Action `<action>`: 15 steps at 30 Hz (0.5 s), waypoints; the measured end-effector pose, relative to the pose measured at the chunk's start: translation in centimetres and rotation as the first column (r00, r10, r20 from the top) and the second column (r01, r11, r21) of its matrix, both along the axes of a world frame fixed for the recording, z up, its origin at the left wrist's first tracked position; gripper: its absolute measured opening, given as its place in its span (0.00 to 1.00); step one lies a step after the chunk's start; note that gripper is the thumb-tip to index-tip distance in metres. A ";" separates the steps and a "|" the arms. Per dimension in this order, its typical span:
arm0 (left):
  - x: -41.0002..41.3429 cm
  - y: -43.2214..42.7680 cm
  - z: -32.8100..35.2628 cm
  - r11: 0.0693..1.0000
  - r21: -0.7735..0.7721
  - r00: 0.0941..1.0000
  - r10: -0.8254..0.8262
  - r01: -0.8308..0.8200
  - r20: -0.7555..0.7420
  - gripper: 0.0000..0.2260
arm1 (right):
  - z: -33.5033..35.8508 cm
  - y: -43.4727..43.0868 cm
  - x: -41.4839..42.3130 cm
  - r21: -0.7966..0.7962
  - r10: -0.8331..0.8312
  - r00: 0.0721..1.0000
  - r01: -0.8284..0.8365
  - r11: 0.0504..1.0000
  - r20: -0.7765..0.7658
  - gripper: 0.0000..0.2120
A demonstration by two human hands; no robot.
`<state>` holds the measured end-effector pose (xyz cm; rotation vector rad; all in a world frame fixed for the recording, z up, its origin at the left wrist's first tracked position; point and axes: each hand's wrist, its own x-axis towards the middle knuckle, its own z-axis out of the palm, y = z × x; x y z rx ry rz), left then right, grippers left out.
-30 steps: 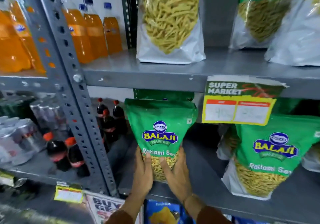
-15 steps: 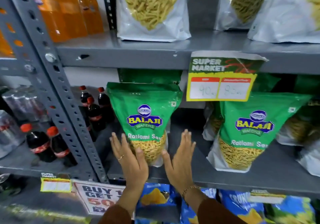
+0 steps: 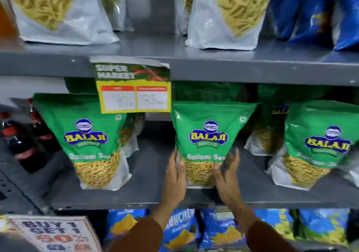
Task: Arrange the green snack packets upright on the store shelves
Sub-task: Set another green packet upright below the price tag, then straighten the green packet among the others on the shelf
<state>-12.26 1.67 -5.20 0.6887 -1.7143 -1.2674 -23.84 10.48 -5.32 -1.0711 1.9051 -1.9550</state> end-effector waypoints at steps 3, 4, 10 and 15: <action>-1.4 0.8 -0.2 0.996 -0.031 0.996 0.087 -0.087 -0.016 0.21 | -0.3 0.2 -1.5 0.146 0.142 0.986 -0.128 0.981 -0.091 0.43; -2.0 1.0 -0.5 0.990 -0.032 0.990 0.140 -0.141 -0.016 0.25 | -0.1 0.3 -1.8 0.179 0.174 0.978 -0.152 0.972 -0.112 0.40; -3.3 2.8 -0.9 0.944 -0.050 0.944 0.328 -0.327 0.026 0.31 | 0.2 1.6 -1.8 0.207 0.220 0.970 -0.195 0.959 -0.105 0.31; -3.3 3.5 -0.5 0.948 -0.078 0.950 0.310 -0.307 0.025 0.34 | 0.7 1.9 -2.0 0.213 0.279 0.958 -0.262 0.941 -0.057 0.32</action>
